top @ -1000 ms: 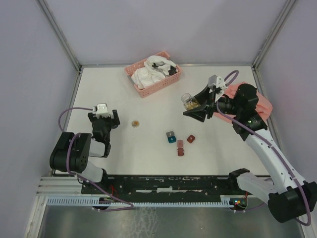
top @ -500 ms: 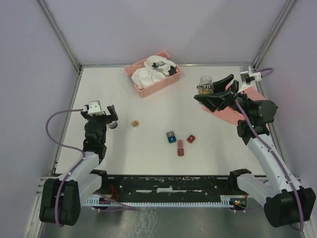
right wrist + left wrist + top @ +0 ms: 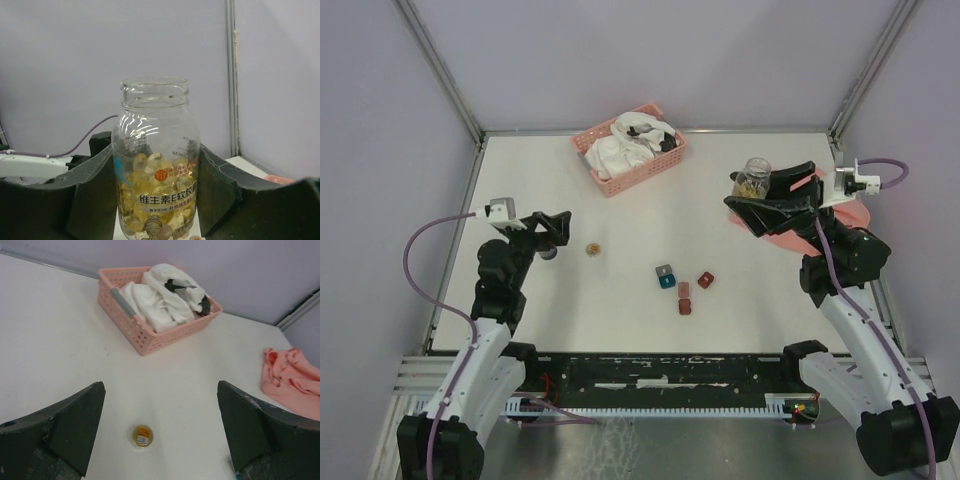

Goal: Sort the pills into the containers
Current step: Pour the pill from the pill bottle.

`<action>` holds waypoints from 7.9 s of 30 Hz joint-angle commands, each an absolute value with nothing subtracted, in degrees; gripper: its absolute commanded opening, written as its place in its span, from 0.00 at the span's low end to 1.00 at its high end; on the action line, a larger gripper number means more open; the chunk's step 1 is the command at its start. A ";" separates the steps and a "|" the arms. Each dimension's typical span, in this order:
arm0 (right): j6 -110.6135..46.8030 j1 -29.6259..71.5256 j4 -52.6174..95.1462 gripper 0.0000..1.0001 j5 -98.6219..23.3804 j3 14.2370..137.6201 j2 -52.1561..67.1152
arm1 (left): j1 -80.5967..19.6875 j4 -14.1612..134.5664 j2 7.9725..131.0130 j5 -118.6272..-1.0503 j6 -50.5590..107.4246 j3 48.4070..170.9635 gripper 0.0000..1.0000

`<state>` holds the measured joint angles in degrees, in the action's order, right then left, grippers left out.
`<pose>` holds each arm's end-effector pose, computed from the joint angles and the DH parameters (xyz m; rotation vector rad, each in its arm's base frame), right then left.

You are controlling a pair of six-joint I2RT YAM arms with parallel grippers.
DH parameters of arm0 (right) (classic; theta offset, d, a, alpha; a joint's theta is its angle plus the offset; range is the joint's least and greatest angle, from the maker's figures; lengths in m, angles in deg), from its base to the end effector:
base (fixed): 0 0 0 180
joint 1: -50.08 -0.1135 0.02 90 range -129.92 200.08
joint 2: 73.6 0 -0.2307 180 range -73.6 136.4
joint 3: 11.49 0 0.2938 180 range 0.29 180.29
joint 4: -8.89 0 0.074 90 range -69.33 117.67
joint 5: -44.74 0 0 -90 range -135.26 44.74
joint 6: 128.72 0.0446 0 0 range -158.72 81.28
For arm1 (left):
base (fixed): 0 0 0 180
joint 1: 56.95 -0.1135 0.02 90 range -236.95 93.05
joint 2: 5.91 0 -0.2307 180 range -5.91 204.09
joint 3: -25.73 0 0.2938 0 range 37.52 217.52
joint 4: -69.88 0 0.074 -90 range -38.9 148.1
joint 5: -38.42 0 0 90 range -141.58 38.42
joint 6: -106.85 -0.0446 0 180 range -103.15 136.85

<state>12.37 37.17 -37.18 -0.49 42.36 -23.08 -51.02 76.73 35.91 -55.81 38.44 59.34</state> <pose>0.2224 0.0832 0.3889 -0.5252 0.9483 1.2906 0.2556 -0.0299 0.2226 -0.1618 1.6031 -0.4318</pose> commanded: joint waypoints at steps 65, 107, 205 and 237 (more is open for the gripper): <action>-106.93 29.30 71.21 0.02 3.62 49.37 1.21 | -29.70 104.30 34.81 -57.77 36.33 51.43 0.97; -96.31 17.93 67.13 0.02 -14.94 52.82 13.04 | -29.63 103.36 33.63 -48.71 36.54 50.52 0.98; -89.62 9.35 69.55 0.02 -31.65 57.38 12.80 | -29.68 103.37 33.40 -48.77 36.45 50.43 0.98; -87.28 8.52 67.92 0.02 -35.43 57.99 13.76 | -29.67 103.43 33.63 -49.19 36.38 50.46 0.99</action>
<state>-88.98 8.67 70.56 -30.85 55.63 14.32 -29.82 100.27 33.83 -50.01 38.22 50.23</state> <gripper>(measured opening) 0.601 0.983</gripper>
